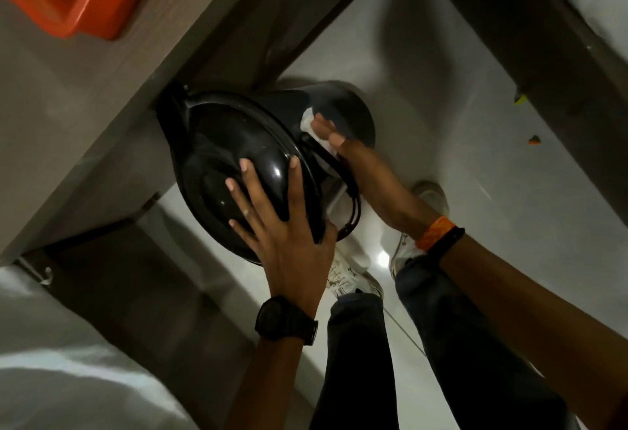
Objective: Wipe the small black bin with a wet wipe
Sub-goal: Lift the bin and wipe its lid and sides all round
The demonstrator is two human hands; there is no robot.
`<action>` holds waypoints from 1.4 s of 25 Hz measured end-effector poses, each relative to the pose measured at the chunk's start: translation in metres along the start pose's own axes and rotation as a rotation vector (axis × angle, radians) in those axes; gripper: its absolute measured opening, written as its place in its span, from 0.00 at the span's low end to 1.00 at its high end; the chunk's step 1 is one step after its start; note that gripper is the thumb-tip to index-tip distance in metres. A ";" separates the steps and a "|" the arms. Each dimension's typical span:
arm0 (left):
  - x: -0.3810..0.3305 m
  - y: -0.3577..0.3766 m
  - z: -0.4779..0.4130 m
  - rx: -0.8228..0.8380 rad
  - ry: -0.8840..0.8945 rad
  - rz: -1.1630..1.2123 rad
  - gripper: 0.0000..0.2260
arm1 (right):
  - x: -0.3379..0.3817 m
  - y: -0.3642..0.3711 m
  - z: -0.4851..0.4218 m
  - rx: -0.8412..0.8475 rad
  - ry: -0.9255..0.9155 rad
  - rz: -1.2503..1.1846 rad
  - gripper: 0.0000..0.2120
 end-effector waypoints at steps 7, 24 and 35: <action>-0.010 -0.030 -0.014 0.063 -0.086 0.177 0.46 | -0.023 -0.029 -0.018 -0.220 0.030 0.123 0.24; -0.003 -0.037 -0.081 0.218 0.019 -0.037 0.09 | -0.039 -0.041 -0.018 -0.171 0.079 0.301 0.19; 0.013 -0.072 -0.093 0.040 -0.007 -0.082 0.15 | -0.029 -0.063 0.002 -0.380 0.088 0.315 0.24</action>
Point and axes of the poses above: each hand's wrist, its own z-axis away from the middle knuckle, its own y-axis out of the palm, x = y × z, the point moved 5 cm from there along -z, towards the middle knuckle, and after that the axes turned 12 degrees about -z, right-handed, at the moved point
